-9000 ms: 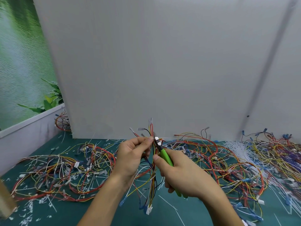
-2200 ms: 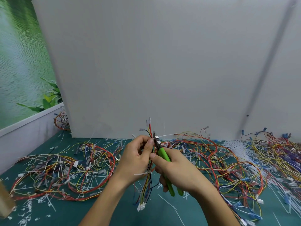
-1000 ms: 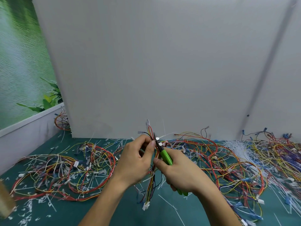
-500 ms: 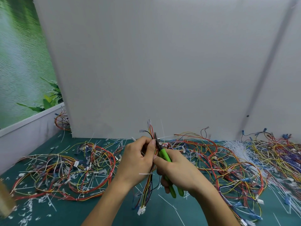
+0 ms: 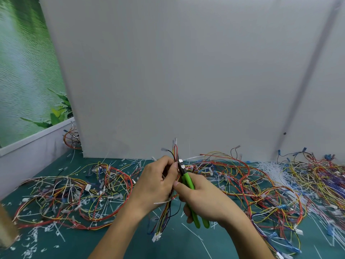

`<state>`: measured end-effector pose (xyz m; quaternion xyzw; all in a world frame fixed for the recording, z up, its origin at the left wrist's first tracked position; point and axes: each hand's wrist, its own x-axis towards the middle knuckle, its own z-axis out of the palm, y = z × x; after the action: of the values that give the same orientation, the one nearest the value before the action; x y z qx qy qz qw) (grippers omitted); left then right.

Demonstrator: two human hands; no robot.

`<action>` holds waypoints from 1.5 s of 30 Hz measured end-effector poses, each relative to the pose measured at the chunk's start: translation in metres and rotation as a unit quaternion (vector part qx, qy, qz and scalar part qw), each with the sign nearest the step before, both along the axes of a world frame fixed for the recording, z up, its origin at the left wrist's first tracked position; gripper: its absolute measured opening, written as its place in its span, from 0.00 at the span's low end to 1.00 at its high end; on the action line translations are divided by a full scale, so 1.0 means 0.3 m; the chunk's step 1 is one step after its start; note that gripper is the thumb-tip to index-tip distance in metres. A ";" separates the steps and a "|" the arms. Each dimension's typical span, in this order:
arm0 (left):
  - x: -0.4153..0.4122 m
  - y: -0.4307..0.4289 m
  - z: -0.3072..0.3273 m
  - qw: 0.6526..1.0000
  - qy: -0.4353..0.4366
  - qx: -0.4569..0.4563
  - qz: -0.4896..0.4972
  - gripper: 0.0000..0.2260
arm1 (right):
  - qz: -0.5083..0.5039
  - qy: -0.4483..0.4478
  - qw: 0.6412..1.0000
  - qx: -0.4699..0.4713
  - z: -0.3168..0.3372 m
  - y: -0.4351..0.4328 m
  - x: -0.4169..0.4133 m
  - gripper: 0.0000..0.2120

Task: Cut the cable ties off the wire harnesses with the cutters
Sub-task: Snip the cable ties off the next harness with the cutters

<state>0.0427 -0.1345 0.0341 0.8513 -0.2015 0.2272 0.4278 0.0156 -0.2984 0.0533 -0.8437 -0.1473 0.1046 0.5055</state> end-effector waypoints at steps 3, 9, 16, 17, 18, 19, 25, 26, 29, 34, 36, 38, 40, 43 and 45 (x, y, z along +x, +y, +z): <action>0.002 0.009 0.002 1.000 -0.009 0.015 0.000 0.11 | -0.012 -0.022 1.000 -0.007 -0.001 0.001 0.001 0.16; -0.002 0.016 0.011 0.999 -0.018 0.035 -0.014 0.10 | -0.013 -0.021 1.000 -0.017 0.002 -0.011 0.006 0.17; 0.008 0.023 0.006 0.999 -0.015 0.031 -0.010 0.10 | 0.000 0.008 1.000 0.004 0.008 0.013 -0.008 0.16; 0.008 0.025 0.006 0.999 -0.014 0.035 -0.009 0.10 | 0.001 0.008 1.000 -0.003 0.008 0.014 -0.009 0.16; 0.007 0.025 0.005 0.999 -0.011 0.038 -0.010 0.10 | 0.002 0.007 1.000 -0.006 0.008 0.014 -0.009 0.15; 0.007 0.026 0.005 0.999 -0.009 0.039 -0.010 0.10 | 0.004 0.008 1.000 -0.007 0.008 0.013 -0.008 0.15; 0.012 0.027 0.003 0.999 -0.004 0.029 -0.017 0.11 | -0.006 -0.007 1.000 -0.007 -0.007 0.006 0.003 0.15; 0.012 0.030 0.003 1.000 -0.004 0.023 -0.020 0.11 | -0.010 -0.017 1.000 -0.009 -0.009 0.006 0.006 0.15; 0.009 0.032 0.006 1.000 0.000 0.012 -0.028 0.11 | -0.012 -0.029 0.999 -0.014 -0.014 0.005 0.009 0.14; 0.004 0.026 0.010 0.999 0.018 -0.010 -0.034 0.12 | -0.009 -0.015 1.000 -0.004 -0.016 0.008 0.009 0.13; 0.003 0.026 0.011 0.999 0.028 -0.024 -0.039 0.12 | -0.006 -0.011 1.000 0.004 -0.013 0.007 0.007 0.13; -0.001 0.027 0.014 0.998 0.035 -0.034 -0.044 0.12 | -0.002 -0.005 1.000 0.015 -0.007 0.007 0.001 0.13; -0.001 0.027 0.015 0.997 0.041 -0.040 -0.045 0.12 | 0.002 0.003 1.000 0.029 -0.001 0.010 -0.005 0.13; 0.003 0.027 0.011 0.997 0.045 -0.041 -0.044 0.12 | 0.011 0.016 0.999 0.039 0.010 0.019 -0.013 0.12; 0.007 0.030 0.007 0.997 0.048 -0.042 -0.047 0.12 | 0.014 0.024 0.999 0.037 0.014 0.024 -0.018 0.12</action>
<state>0.0449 -0.1256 0.0361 0.8323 -0.2106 0.1741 0.4823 0.0102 -0.2913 0.0574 -0.8194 -0.1506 0.1266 0.5384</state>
